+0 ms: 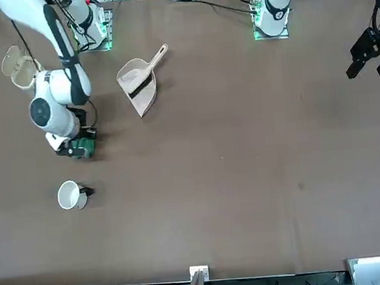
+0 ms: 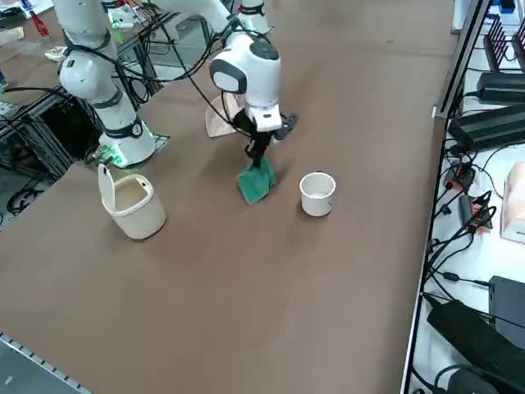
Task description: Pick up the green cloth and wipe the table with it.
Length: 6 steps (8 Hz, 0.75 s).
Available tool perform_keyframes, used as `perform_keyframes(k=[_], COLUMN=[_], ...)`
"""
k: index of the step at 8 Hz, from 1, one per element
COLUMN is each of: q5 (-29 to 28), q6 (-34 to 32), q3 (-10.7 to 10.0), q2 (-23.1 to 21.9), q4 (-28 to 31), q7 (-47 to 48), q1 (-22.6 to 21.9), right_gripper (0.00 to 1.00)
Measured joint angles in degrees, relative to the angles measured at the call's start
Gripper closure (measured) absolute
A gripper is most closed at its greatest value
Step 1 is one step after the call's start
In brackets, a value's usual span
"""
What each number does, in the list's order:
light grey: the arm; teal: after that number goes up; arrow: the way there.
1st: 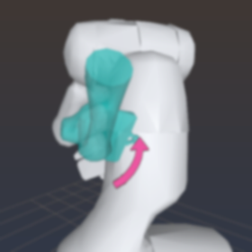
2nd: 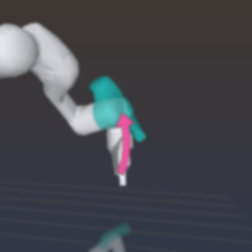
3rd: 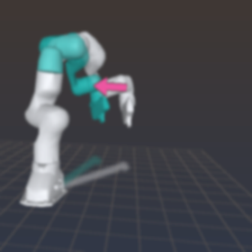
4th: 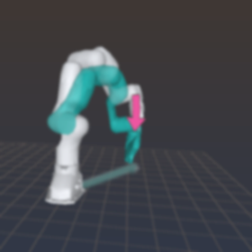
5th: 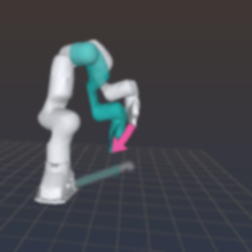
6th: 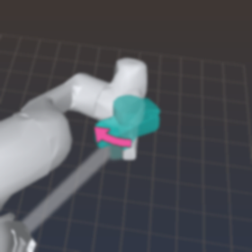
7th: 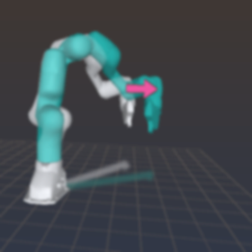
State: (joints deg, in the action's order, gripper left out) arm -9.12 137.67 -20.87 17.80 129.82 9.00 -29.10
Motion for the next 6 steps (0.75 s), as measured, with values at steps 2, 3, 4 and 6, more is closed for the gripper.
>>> perform_keyframes(k=[2,3,4,6], q5=[-0.3,-0.3,-0.3,-0.3], q6=[0.2,0.2,0.2,0.2], q3=[0.1,0.1,0.1,-0.7], q2=[0.1,0.1,0.2,1.2], q4=[-1.6,-2.6,-3.1,-3.0], q7=[9.8,12.3,12.8,7.2], q1=[-5.9,-8.1,-8.9,-6.7], right_gripper=[0.93,0.93,0.93,0.93])
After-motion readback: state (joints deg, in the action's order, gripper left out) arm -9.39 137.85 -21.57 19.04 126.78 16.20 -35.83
